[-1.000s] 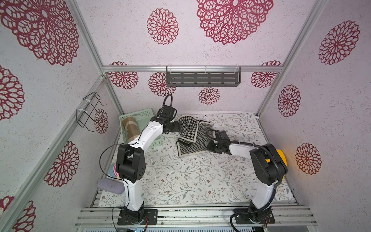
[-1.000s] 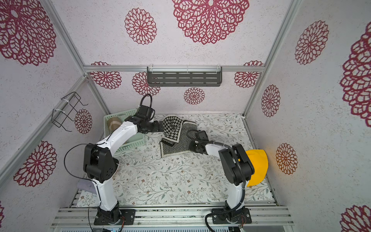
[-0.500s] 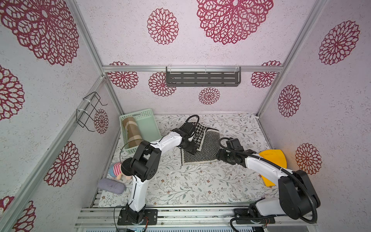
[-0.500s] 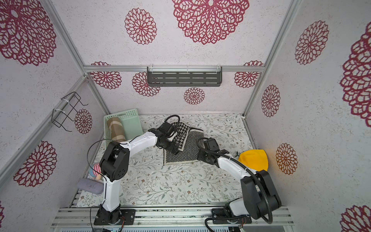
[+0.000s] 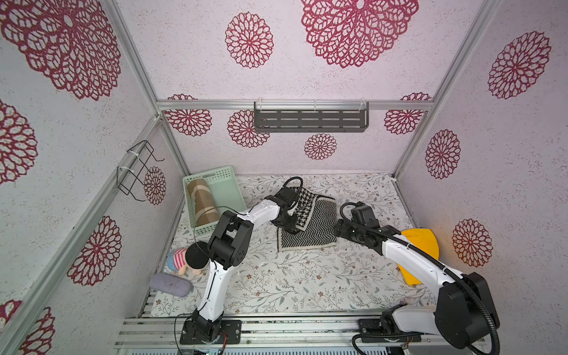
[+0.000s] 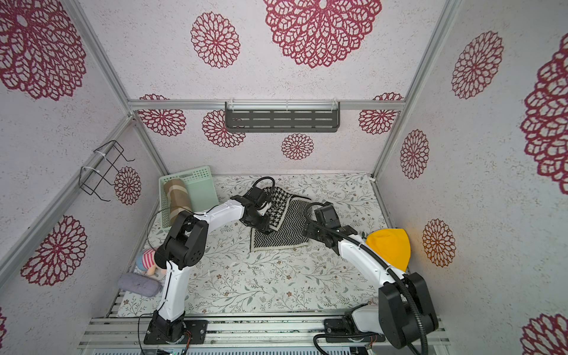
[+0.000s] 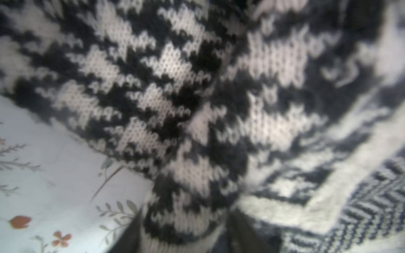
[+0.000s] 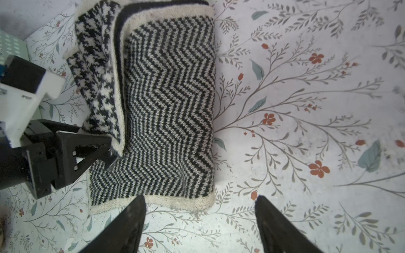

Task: Roll up the scarf and place it into the basket
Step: Flatten out the scarf at the center of the board.

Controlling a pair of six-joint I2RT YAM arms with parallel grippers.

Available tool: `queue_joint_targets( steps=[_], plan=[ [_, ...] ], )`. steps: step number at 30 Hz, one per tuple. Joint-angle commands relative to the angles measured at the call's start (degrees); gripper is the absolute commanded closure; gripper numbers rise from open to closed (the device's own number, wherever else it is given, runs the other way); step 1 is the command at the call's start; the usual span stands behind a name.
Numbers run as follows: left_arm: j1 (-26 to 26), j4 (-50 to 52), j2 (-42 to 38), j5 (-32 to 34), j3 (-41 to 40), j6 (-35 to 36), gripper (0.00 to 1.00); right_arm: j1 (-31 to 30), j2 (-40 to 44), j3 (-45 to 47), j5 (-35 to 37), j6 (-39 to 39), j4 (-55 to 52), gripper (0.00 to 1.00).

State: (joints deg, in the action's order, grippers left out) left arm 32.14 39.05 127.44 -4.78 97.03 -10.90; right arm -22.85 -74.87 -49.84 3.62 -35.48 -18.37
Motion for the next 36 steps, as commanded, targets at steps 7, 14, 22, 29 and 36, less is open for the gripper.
queue_joint_targets(
  steps=[7, 14, 22, 29, 36],
  plan=[
    [2.7, 1.3, -11.6, 9.3, 1.9, -0.7, 1.0, 4.1, -2.7, -7.2, 3.0, 4.8, 0.7, 0.16],
    [6.5, 8.1, -22.3, 16.0, 8.9, 5.8, 1.0, 9.7, -9.8, -15.9, -1.1, 8.2, -0.5, 0.16],
    [13.4, 13.0, -32.8, 15.9, 5.4, 15.2, 1.0, 12.3, -17.9, -27.0, -6.6, 14.3, -4.0, 0.16],
    [19.6, 14.7, -42.0, 12.5, 0.6, 18.1, 1.0, 12.6, -25.5, -33.4, -7.8, 16.9, -7.0, 0.16],
    [22.8, 9.4, -51.6, 14.6, 0.5, 19.2, 1.0, 12.7, -28.7, -35.2, -8.5, 17.1, -7.3, 0.16]
  ],
)
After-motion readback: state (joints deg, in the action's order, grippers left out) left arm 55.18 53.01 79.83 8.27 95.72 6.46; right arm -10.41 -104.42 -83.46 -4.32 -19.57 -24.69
